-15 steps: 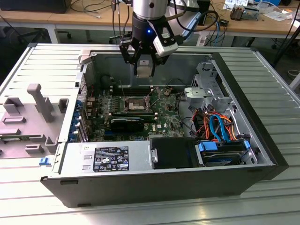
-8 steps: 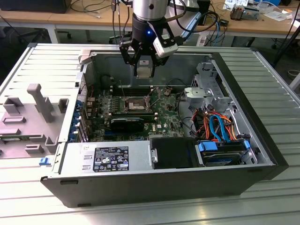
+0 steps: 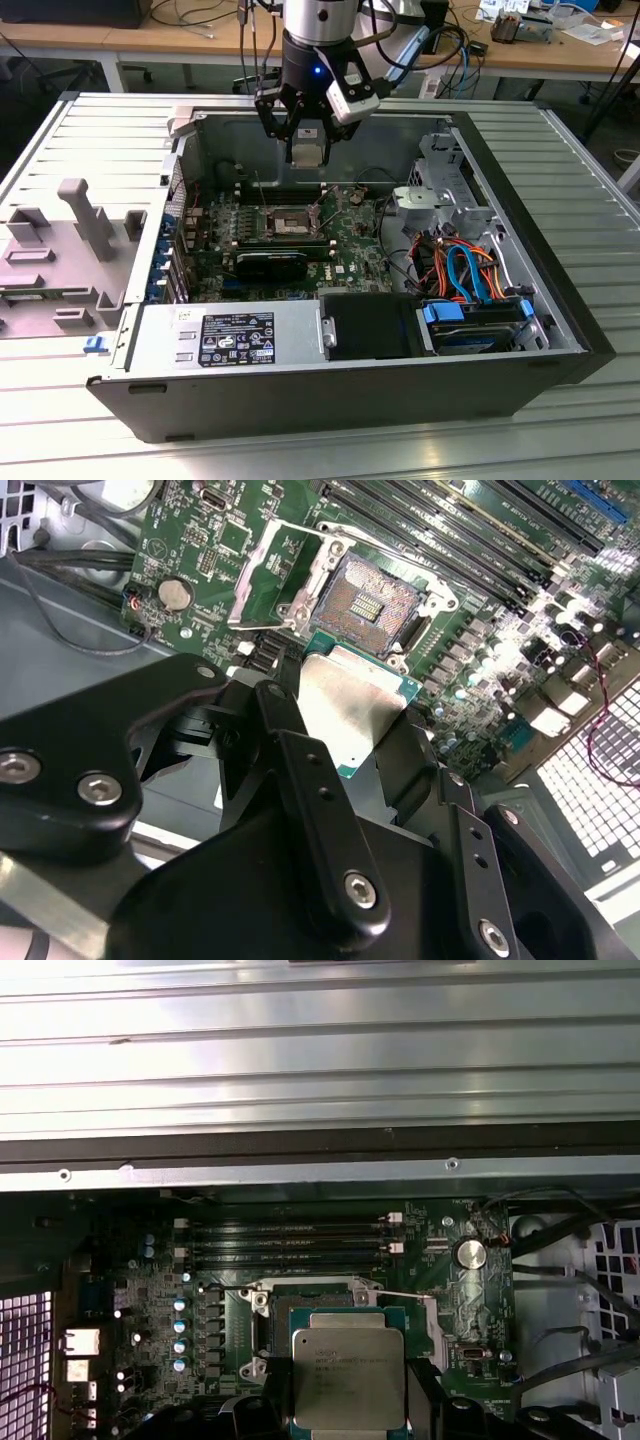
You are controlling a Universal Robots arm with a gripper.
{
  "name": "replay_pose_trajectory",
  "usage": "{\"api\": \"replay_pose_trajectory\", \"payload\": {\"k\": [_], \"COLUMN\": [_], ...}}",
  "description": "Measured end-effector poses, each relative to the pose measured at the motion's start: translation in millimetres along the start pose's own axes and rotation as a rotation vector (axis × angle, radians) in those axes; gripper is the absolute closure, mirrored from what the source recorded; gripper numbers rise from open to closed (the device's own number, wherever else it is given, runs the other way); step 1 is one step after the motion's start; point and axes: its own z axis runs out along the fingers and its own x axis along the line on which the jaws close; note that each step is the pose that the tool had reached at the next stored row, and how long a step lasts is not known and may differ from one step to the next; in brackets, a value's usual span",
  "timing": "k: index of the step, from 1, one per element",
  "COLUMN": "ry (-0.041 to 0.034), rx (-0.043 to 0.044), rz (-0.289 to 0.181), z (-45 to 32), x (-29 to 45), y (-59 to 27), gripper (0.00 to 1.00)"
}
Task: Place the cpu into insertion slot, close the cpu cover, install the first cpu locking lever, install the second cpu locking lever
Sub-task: 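Place the cpu into insertion slot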
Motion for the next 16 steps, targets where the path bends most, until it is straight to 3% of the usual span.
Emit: {"api": "replay_pose_trajectory", "payload": {"k": [16], "ry": [-0.0001], "rx": [0.0016], "rz": [0.0], "z": [1.8], "x": [0.0], "y": [-0.1], "gripper": [0.46]}}
